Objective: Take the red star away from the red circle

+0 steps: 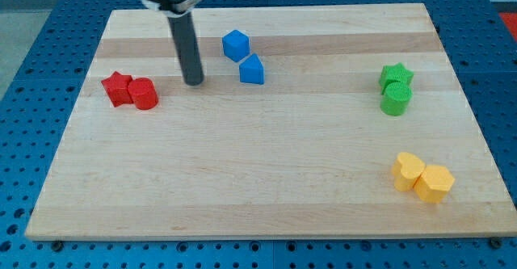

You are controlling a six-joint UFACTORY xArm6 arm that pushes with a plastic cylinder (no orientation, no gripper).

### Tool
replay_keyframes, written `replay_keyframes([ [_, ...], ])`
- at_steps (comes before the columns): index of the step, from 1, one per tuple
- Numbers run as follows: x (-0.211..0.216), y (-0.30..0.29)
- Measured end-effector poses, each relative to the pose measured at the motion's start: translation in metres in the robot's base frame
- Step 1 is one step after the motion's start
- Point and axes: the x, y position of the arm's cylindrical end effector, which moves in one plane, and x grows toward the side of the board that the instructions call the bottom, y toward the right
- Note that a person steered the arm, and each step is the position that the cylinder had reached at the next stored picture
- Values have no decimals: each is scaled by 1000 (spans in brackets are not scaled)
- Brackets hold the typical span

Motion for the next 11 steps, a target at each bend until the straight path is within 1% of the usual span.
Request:
replay_keyframes([
  [1, 34, -4],
  [2, 75, -24],
  [3, 100, -100],
  [4, 83, -136],
  [5, 62, -129],
  [6, 52, -119],
  [8, 27, -119],
  [9, 22, -113],
  [10, 14, -100],
  [11, -8, -84],
])
